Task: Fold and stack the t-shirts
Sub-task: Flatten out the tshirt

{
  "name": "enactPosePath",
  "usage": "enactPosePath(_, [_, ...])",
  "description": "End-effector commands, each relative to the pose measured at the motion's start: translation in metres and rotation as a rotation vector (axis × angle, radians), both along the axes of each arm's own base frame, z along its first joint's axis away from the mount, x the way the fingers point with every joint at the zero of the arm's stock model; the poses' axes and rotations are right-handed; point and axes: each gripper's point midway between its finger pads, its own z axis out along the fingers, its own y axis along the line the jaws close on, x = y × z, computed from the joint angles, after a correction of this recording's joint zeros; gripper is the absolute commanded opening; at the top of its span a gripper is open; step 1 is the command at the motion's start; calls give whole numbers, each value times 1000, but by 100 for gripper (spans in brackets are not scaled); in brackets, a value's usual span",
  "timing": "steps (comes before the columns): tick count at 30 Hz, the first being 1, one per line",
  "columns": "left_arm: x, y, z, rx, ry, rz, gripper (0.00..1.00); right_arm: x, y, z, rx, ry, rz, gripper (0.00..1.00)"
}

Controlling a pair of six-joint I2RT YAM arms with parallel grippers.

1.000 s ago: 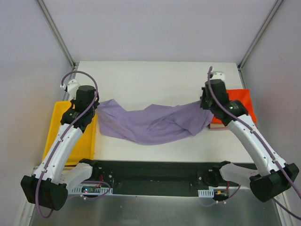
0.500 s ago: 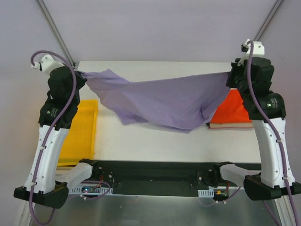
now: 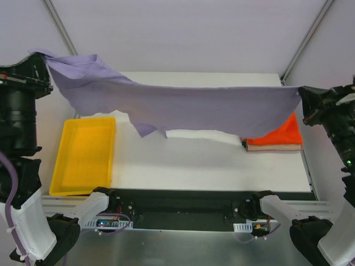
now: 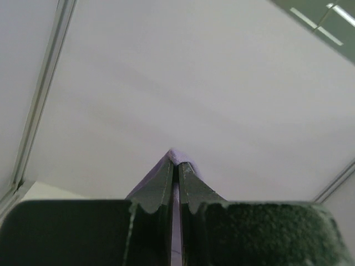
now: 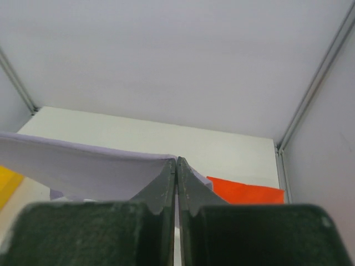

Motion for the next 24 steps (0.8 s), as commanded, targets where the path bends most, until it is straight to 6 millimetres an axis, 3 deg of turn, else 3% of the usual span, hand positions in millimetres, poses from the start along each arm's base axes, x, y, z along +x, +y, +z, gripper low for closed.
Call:
enactPosePath(1, [-49,-4,56,104,-192,-38,0,-43,9,25,-17,-106,107,1])
enactPosePath(5, [-84,-6,82,136,-297,-67,0,-74,17,40,10,-180,183,1])
enactPosePath(8, [-100,-4,95,146,-350,-59,0,-86,19,46,28,-213,208,1])
enactPosePath(12, [-83,-3,97,163,-336,-30,0,-76,13,47,36,-206,166,1])
enactPosePath(17, [2,-8,73,187,-182,17,0,-15,8,18,7,-74,61,1])
enactPosePath(21, [109,-13,23,239,5,85,0,61,0,-31,-35,65,-69,1])
enactPosePath(24, [190,-18,-36,299,167,125,0,115,-1,-80,-75,180,-140,1])
